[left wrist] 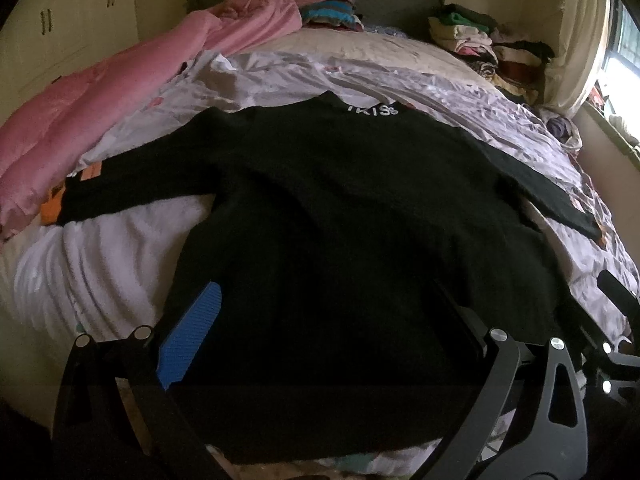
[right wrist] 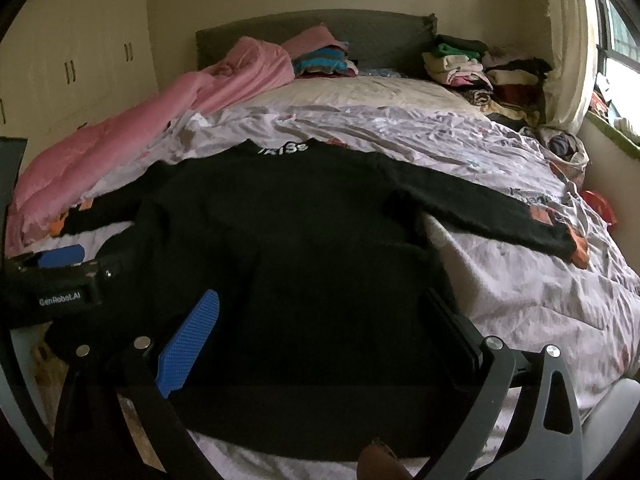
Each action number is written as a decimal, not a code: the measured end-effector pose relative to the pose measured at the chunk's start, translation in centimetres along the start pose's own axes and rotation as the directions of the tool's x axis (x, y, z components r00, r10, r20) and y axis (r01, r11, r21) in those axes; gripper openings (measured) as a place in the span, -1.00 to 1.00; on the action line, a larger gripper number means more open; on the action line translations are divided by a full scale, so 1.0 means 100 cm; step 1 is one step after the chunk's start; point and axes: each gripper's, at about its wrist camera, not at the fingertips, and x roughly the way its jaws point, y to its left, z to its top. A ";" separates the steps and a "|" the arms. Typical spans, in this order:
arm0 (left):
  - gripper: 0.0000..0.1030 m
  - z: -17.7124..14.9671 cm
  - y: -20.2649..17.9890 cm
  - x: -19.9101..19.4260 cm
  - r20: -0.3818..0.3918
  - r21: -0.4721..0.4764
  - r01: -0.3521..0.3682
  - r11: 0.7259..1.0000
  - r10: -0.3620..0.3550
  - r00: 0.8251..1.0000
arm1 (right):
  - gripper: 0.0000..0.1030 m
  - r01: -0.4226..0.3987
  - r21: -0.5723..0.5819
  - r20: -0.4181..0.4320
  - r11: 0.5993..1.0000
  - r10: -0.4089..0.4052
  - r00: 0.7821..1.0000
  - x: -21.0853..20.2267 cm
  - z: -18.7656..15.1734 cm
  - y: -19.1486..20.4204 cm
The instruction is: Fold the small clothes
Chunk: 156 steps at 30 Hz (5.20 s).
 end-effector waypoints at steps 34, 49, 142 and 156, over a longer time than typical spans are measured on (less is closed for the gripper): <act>0.82 0.114 -0.049 0.090 -0.043 0.033 0.027 0.999 -0.026 0.999 | 0.92 0.203 0.248 -0.038 0.947 -0.200 0.979 0.089 0.092 -0.126; 0.82 0.129 -0.073 0.136 -0.089 0.059 0.032 0.998 -0.027 0.996 | 0.92 0.364 0.483 -0.165 0.797 -0.325 0.931 0.106 0.059 -0.239; 0.69 0.118 0.116 0.168 0.027 -0.530 0.522 0.668 -0.602 0.798 | 0.21 -0.329 -0.205 -0.112 0.922 0.312 0.944 0.173 0.096 0.108; -0.86 0.119 0.042 0.165 -0.095 -0.272 0.402 0.875 -0.440 0.893 | 0.22 -0.241 0.009 -0.068 0.970 0.241 0.968 0.123 0.082 0.010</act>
